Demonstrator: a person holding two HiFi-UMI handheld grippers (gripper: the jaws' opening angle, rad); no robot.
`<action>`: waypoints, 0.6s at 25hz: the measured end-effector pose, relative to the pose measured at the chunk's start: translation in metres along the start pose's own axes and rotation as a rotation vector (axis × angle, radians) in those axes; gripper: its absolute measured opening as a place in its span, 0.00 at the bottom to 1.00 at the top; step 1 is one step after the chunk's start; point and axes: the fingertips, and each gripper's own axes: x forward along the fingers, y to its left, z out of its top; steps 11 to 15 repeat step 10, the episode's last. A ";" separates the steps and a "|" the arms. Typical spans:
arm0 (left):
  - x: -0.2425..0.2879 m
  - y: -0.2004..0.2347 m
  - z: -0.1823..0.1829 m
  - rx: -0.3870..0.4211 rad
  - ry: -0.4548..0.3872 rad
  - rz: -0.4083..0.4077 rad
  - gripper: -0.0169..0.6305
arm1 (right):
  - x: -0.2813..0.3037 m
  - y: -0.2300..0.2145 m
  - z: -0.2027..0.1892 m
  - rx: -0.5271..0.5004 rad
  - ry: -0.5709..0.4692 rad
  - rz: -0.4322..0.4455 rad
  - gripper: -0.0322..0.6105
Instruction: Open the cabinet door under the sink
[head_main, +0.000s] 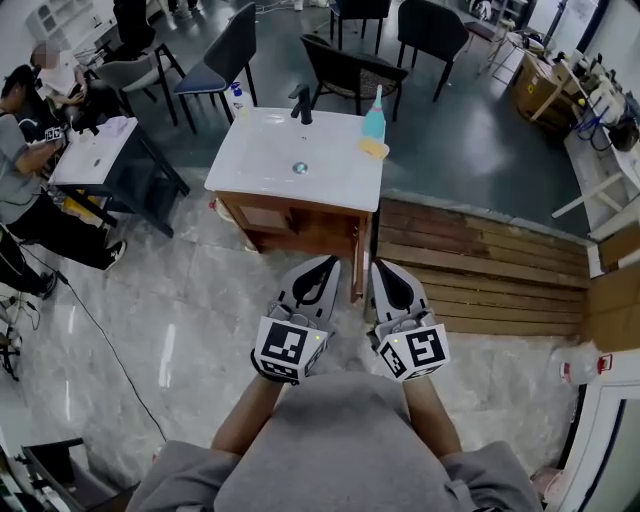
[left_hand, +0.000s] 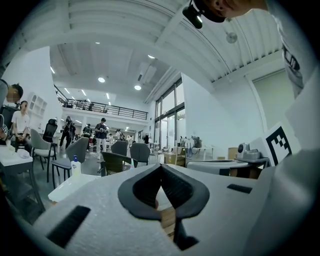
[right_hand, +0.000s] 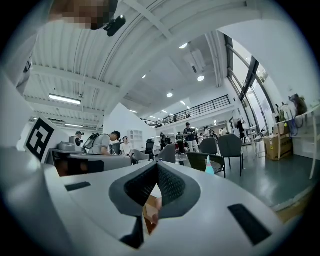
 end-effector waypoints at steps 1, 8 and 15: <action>0.000 0.001 0.000 0.003 -0.001 0.000 0.04 | 0.001 0.001 0.000 -0.003 -0.001 0.003 0.06; -0.004 0.012 -0.005 0.011 -0.003 0.012 0.04 | 0.012 0.004 -0.003 -0.002 -0.007 0.006 0.06; -0.005 0.016 -0.007 0.008 0.000 0.019 0.04 | 0.015 0.005 -0.005 0.007 -0.009 0.000 0.06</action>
